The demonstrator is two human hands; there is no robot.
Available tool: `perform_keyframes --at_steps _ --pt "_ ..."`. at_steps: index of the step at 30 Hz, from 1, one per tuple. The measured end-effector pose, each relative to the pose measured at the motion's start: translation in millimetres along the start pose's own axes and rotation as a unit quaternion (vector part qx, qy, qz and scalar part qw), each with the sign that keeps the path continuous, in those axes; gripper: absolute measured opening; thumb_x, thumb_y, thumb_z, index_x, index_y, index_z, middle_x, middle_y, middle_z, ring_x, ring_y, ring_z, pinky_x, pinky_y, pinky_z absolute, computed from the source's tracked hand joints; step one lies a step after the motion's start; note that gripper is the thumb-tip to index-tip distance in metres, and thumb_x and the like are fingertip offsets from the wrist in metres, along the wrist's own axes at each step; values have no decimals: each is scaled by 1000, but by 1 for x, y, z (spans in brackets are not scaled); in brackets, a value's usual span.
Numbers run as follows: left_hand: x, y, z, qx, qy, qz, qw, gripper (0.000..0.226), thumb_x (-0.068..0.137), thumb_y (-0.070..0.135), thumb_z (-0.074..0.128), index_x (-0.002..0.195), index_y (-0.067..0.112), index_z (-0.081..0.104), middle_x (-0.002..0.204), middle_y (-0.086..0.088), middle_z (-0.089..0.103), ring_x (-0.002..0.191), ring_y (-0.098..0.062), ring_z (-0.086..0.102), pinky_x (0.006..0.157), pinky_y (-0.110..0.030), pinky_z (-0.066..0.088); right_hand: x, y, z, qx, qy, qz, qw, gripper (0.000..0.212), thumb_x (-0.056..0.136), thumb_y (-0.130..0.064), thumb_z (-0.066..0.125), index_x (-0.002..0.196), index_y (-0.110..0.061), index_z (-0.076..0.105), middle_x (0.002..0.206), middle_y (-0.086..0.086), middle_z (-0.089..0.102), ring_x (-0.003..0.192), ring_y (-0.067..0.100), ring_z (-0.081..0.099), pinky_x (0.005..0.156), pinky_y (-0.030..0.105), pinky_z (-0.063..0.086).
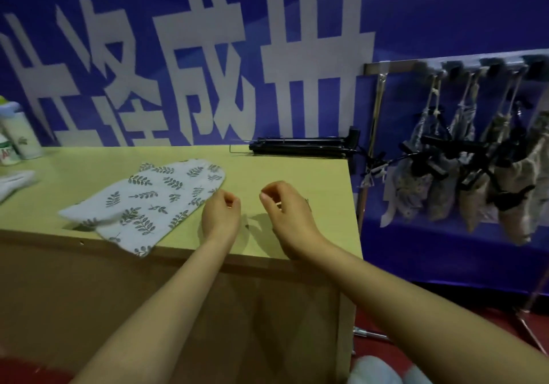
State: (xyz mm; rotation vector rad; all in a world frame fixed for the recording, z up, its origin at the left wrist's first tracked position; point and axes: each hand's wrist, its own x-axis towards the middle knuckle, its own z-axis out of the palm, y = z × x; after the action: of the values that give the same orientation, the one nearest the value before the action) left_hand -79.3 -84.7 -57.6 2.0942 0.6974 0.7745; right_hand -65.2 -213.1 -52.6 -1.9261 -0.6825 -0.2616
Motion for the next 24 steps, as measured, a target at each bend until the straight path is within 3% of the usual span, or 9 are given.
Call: perform_keyframes --at_steps 4,8,12,15,18,21,24 --pt "17 -25 -19 93 59 58 992 18 89 16 54 107 13 57 115 -5 56 110 -25 49 95 -42 44 3 -18 51 16 -40 -27 999 27 97 -26 48 115 -10 59 113 7 60 103 17 57 88 26 43" --pt "37 -34 -25 189 77 124 971 33 89 20 57 119 9 54 126 -10 53 121 -28 40 101 -40 33 15 -20 75 28 -55 48 997 29 97 -30 45 112 -9 59 112 8 62 105 22 57 89 34 45" --pt "64 -45 -20 255 62 114 958 42 89 29 58 123 6 53 129 -12 51 123 -31 40 101 -41 34 33 -14 81 59 -33 103 992 29 98 -27 44 113 -6 58 114 9 62 105 24 56 90 37 45" --pt "83 -50 -11 287 25 56 956 39 89 32 58 114 3 59 122 -15 56 117 -34 46 96 -42 40 45 -7 86 88 -8 133 987 27 99 -28 44 110 -8 58 108 9 64 100 25 59 87 38 48" --pt "91 -50 -9 253 25 2 967 18 89 10 57 102 1 66 104 -18 65 97 -33 58 79 -37 46 50 -4 91 120 12 151 981 26 97 -30 45 106 -9 59 103 9 65 96 27 62 88 46 50" --pt "90 -48 -13 194 67 -45 978 16 89 -1 49 89 7 63 79 -12 60 68 -24 51 64 -33 40 50 -3 91 140 20 155 978 27 97 -30 45 107 -9 59 103 10 65 98 27 62 90 48 50" --pt "82 -46 -22 45 125 -54 990 16 94 11 45 96 4 59 93 -14 63 84 -32 59 69 -35 42 50 -2 90 164 19 165 972 24 97 -31 45 104 -12 58 100 8 65 97 26 62 91 48 50"
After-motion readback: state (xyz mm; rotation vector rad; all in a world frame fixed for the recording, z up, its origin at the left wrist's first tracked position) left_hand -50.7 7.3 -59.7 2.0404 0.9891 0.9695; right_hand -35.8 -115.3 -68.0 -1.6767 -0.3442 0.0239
